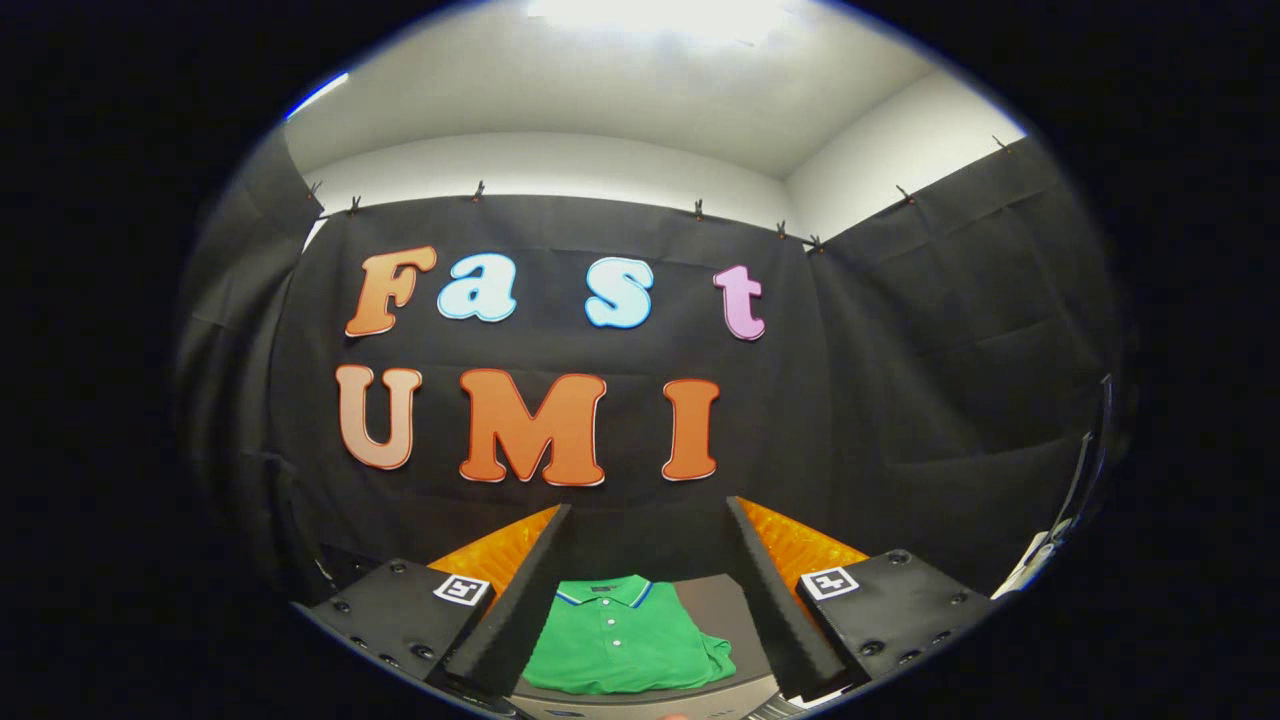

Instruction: Put the clothes into the washing machine and then close the washing machine lid.

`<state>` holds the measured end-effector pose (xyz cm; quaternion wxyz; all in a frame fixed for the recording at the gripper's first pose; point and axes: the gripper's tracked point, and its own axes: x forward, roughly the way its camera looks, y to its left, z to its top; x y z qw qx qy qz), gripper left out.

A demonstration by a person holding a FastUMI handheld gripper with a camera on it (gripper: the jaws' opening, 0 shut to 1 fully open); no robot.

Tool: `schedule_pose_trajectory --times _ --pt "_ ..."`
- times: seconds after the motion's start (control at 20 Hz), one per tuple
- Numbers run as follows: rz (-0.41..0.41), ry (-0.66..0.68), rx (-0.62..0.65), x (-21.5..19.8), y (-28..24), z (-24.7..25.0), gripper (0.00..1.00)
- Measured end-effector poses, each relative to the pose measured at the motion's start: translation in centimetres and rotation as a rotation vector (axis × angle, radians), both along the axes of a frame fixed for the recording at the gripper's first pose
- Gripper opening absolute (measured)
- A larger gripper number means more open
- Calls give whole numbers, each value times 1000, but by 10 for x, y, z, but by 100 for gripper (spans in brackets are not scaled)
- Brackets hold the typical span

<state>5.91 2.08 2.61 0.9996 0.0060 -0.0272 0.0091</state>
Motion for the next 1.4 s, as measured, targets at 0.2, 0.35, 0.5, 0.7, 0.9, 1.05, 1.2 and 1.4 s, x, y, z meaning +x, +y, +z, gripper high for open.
schedule_pose_trajectory --times 0.2,0.35,0.5,0.7,0.9,1.05,1.2,1.4 --pt "52 81 -45 50 21 -9 97" --pt "72 138 -58 90 30 -16 97" --pt "112 255 -62 129 46 -43 97" --pt "168 507 -52 168 63 -116 98" --pt "198 710 -28 178 72 -183 98" --pt "191 836 -52 175 67 -222 98" --pt "223 981 -47 163 67 -249 98" --pt "236 1175 -33 153 61 -279 98"
